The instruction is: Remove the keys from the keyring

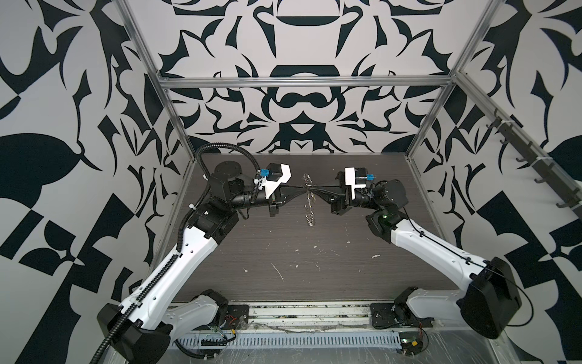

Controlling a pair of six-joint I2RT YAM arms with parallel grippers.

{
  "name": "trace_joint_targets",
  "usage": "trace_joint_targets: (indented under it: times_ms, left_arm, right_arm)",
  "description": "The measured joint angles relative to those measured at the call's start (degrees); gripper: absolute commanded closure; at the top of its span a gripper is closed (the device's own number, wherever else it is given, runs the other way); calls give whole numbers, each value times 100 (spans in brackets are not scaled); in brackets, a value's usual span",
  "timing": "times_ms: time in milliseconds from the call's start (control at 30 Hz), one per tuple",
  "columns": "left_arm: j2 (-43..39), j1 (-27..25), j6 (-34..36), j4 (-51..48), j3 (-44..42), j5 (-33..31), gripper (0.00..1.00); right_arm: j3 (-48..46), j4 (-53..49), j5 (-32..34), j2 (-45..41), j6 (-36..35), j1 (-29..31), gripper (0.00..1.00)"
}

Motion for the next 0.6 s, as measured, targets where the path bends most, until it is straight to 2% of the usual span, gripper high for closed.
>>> trace_joint_targets:
  times_ms: [200, 233, 300, 333, 600]
  left_arm:
    - [-4, 7, 173, -157, 28, -13, 100]
    - [-2, 11, 238, -282, 70, -55, 100]
    - [13, 9, 439, -662, 219, -221, 100]
    - [24, 7, 538, -844, 306, -326, 100]
    - [162, -37, 1443, -2433, 1180, -1327, 100]
  right_arm:
    - [15, -120, -35, 2, -81, 0, 100]
    - [35, -229, -37, -4, -120, 0, 92]
    - [96, -623, -20, -48, -247, 2, 65]
    - [116, -841, -13, -92, -376, 13, 60]
    - [531, -3069, 164, -651, -1523, -59, 57]
